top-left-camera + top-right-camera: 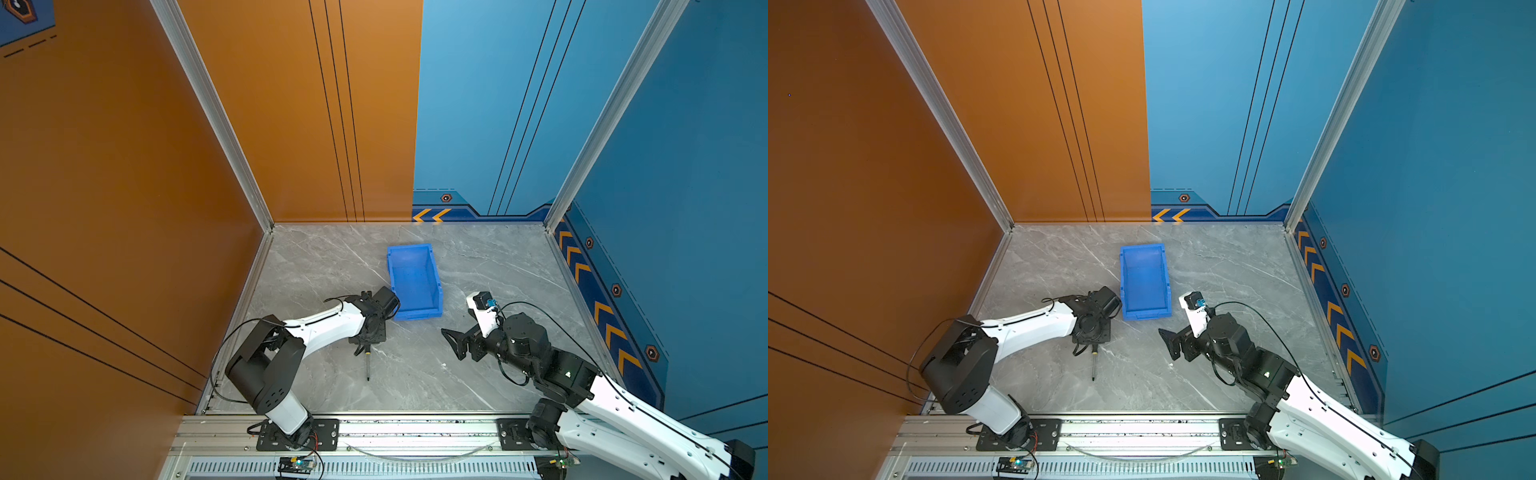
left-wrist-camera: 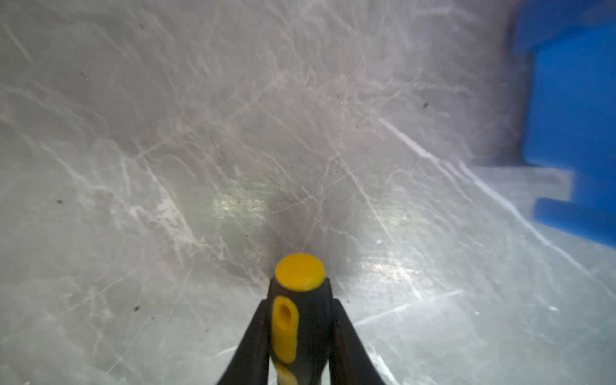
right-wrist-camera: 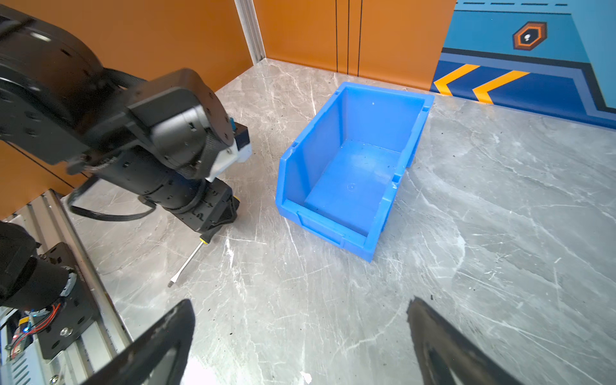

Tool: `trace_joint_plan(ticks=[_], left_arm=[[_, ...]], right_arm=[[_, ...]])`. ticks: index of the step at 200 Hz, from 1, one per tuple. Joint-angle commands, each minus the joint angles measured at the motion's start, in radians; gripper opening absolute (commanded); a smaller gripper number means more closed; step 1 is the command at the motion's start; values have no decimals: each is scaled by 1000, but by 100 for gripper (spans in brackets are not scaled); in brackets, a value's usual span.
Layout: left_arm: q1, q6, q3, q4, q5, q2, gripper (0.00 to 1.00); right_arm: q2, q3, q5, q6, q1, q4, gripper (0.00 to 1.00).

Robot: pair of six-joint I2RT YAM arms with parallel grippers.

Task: Put the screwdriver in the bin
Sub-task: 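Close the left gripper on the screwdriver handle and lift it, then carry the screwdriver with the left gripper over the blue bin and lower it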

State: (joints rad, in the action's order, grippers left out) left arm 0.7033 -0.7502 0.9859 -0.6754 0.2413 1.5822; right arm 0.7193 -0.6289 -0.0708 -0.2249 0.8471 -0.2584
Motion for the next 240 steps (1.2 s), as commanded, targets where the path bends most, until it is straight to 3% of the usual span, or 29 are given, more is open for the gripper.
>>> trace_joint_plan(ticks=[1, 48, 84, 128, 240], left_arm=[[48, 43, 110, -100, 91, -76, 9], [96, 57, 332, -136, 120, -56, 8], [95, 92, 584, -137, 106, 115, 7], [59, 85, 838, -136, 100, 344, 8], [-22, 31, 1014, -108, 126, 613, 5]], right_arm=[[19, -15, -37, -8, -18, 16, 100], [21, -5, -64, -60, -88, 36, 100], [23, 0, -12, -76, -187, 50, 100], [12, -9, -1, -76, -224, 30, 100], [-9, -15, -21, -73, -248, -22, 100]])
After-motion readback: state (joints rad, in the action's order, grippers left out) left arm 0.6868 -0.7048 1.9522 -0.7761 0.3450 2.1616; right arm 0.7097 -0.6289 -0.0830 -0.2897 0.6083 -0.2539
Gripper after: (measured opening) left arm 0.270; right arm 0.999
